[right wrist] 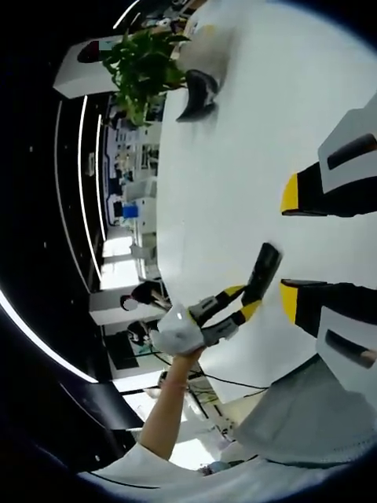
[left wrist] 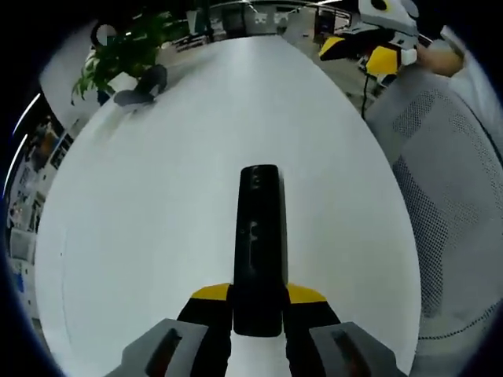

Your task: Press the specified remote control buttons in sequence, fully releasing each button before pressing the next.

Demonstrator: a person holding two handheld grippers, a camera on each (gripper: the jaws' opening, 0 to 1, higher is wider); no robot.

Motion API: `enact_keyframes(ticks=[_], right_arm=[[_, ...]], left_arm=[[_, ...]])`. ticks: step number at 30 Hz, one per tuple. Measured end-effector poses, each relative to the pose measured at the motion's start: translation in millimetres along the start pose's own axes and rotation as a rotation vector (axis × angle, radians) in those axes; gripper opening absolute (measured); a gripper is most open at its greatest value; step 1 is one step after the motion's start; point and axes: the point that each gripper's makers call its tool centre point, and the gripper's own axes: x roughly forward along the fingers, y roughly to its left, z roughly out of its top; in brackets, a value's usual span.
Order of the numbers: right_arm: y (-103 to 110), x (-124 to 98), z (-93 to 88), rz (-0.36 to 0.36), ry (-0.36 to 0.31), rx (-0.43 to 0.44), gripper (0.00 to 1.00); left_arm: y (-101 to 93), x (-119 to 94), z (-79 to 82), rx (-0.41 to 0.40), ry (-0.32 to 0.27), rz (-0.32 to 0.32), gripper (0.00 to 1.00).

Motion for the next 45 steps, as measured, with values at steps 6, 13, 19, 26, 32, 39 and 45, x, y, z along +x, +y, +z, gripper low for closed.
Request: enact_keyframes(ticks=[6,13,19,26,32,39,45], right_arm=[[1,0,-0.9,0.006,0.006,-0.007,0.29],[3,1,-1.8,0.013,0.012,-0.015,0.29],[3,1,-2.8,0.013,0.017,-0.015,0.29],[4,2,-4.0,0.019,0.025,-0.02,0.29],[4,2,-4.7,0.021,0.029,-0.024,0.28],[5,2,-5.9,0.025,0.036,-0.022,0.28],[9,4,-9.2,0.043,0.056,-0.028,0.29]], left_arm=[[-18.5,1,3.3,-0.021,-0.026,-0.015,0.24],[-41.6,2,8.5,-0.025,-0.06,-0.023,0.24],[-61.3,3,12.4,-0.022,-0.085,-0.035,0.24],[-77.2,4,16.6,-0.003,-0.085,-0.045,0.24],[-82.7,5,18.3,-0.007,-0.081,-0.046,0.24],[-95.0,7,23.4,-0.026,-0.111,-0.031,0.24],[-99.7,6,24.5,-0.053,-0.163,0.0,0.24]])
